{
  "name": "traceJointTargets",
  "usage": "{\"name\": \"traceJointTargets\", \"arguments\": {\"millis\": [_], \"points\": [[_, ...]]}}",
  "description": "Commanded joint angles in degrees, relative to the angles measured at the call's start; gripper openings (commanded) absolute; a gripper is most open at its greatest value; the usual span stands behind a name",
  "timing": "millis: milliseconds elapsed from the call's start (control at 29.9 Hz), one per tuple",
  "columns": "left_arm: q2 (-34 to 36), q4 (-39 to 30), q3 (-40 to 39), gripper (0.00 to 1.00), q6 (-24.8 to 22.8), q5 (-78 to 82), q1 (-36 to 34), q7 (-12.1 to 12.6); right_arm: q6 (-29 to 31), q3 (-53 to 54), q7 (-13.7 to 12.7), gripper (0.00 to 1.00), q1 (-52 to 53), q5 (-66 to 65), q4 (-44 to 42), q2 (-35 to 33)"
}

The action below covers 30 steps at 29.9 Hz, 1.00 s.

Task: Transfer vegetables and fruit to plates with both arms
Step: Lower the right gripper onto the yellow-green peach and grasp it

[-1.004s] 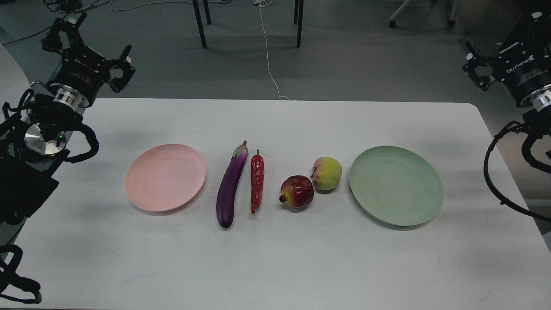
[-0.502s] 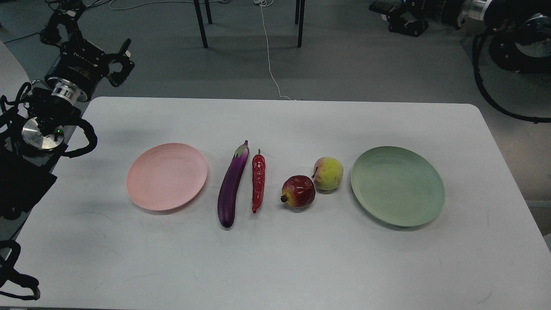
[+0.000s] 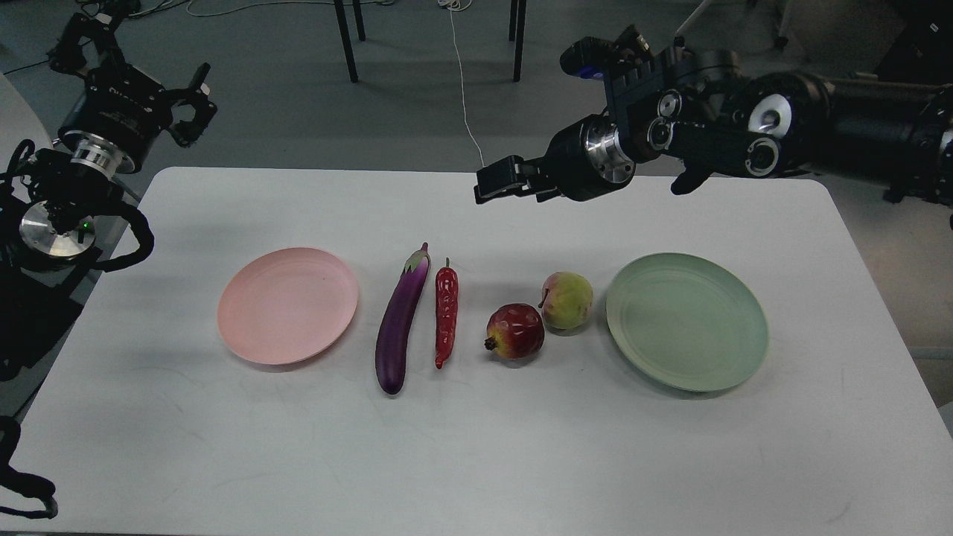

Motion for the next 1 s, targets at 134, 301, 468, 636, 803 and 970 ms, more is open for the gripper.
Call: {"name": "traceJointTargets", "arguments": {"millis": [134, 301, 468, 636, 803, 970], "points": [[0.18, 0.07, -0.08, 0.98, 0.0, 0.0, 0.2, -0.09, -0.01, -3.28, 0.01, 0.97, -4.37, -5.28, -0.87, 2.77], [-0.17, -0.01, 0.27, 0.98, 0.0, 0.0, 0.2, -0.09, -0.01, -3.46, 0.09, 0.96, -7.8, -8.35, -3.15, 3.21], [-0.09, -0.01, 0.36, 0.98, 0.0, 0.0, 0.2, -0.09, -0.01, -3.46, 0.09, 0.96, -8.24, -11.7, -3.33, 2.94], [-0.17, -0.01, 0.28, 0.98, 0.0, 0.0, 0.2, -0.09, -0.01, -3.46, 0.01, 0.96, -9.03, -13.37, -4.11, 3.2], [-0.44, -0.01, 0.19, 0.98, 0.0, 0.0, 0.29, -0.18, -0.01, -3.55, -0.08, 0.96, -10.88, -13.99, -5.61, 3.91], [-0.44, -0.01, 0.19, 0.98, 0.0, 0.0, 0.37, -0.18, -0.01, -3.63, -0.08, 0.96, -11.67, -14.69, -5.61, 3.91]]}}
